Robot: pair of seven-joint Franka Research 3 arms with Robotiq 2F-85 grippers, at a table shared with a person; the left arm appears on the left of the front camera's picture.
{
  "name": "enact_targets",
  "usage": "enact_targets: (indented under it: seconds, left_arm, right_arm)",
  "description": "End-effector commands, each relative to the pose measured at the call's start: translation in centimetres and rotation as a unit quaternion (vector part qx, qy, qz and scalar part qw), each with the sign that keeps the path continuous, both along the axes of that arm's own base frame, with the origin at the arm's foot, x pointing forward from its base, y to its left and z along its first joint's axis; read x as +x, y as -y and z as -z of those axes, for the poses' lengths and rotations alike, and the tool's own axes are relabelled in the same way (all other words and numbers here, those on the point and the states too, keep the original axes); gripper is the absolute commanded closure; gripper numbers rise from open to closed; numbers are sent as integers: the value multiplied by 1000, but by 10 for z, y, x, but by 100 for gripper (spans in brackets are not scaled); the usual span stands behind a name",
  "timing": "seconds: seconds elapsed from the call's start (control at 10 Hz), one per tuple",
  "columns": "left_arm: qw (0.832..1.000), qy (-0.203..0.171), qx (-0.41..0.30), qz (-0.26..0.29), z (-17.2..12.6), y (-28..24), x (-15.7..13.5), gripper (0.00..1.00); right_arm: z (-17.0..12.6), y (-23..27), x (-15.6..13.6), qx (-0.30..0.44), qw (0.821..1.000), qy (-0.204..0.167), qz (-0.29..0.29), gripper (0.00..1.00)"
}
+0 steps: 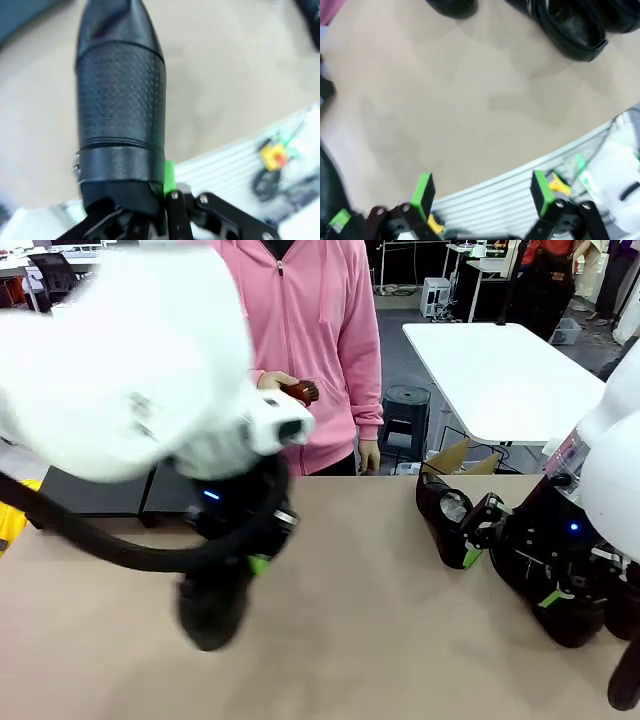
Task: Organize the shoes by placing them on the stand.
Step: Place the Shoe from the middle of the table onto the Shoes Stand.
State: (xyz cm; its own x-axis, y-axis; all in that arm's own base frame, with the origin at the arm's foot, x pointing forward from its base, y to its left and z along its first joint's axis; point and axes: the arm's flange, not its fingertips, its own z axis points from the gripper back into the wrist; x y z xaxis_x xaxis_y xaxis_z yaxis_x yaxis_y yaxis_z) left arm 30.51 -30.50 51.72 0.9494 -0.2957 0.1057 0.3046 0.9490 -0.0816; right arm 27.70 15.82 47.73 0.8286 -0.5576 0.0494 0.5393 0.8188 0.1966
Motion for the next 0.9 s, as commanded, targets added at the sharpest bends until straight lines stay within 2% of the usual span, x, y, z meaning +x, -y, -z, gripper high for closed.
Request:
enact_targets:
  seconds: [0.0, 0.1, 0.2, 0.5, 0.6, 0.7, 0.8]
  left_arm:
    - [996, 62, 59, 32, -65, -74, -6, 100]
    - [992, 104, 67, 14, -90, -116, 6, 100]
    - [986, 135, 96, 10, -100, -151, 24, 100]
    - [987, 136, 88, -5, -105, -235, 71, 100]
    - [989, 131, 60, -45, -106, -237, 73, 100]
    - [985, 137, 99, -16, -110, -240, 56, 100]
    - [985, 137, 99, -16, -110, -240, 56, 100]
  right_arm:
    - [0, -1, 1, 2, 1000, 6, 1, 0]
    - [0, -1, 1, 2, 1000, 6, 1, 0]
    - [0, -1, 1, 2, 1000, 6, 1, 0]
    - [0, -1, 1, 2, 1000, 6, 1, 0]
    - [0, -1, 1, 2, 1000, 6, 1, 0]
    - [0, -1, 1, 2, 1000, 6, 1, 0]
    - [0, -1, 1, 2, 1000, 6, 1, 0]
